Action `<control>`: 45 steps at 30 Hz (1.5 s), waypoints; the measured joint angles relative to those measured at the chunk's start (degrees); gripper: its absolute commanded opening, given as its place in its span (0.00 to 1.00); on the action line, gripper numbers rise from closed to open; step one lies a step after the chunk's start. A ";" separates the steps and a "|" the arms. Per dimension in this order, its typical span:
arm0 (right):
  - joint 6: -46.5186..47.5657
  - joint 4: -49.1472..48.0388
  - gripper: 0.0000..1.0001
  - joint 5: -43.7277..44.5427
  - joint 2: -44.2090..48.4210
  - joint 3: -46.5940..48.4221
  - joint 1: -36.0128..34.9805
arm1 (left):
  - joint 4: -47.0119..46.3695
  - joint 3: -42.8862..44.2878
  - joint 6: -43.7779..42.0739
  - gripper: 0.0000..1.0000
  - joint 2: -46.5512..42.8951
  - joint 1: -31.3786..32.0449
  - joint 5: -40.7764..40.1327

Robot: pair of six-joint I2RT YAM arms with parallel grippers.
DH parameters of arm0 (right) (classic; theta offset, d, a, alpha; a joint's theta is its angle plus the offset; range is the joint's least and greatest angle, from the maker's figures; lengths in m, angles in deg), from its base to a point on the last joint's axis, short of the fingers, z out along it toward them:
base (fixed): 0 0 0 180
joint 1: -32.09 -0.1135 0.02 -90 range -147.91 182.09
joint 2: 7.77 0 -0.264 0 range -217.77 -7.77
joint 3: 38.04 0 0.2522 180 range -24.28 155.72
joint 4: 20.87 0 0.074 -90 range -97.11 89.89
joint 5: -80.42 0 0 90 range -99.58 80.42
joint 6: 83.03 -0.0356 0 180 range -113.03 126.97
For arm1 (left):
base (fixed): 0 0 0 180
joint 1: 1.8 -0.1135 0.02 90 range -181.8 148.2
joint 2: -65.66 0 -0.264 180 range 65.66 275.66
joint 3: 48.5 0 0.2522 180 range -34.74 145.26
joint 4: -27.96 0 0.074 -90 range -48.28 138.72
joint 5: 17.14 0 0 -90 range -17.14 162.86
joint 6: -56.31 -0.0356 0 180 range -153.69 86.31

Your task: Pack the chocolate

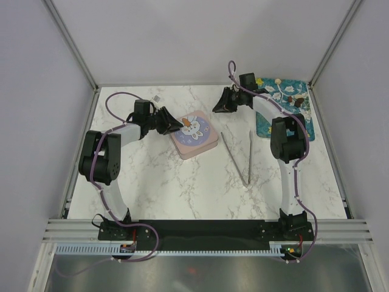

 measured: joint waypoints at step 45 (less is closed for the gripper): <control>1.44 3.23 0.98 29.88 75.58 -55.54 -7.58 | 28.11 -9.03 -14.34 1.00 -57.79 1.40 -1.20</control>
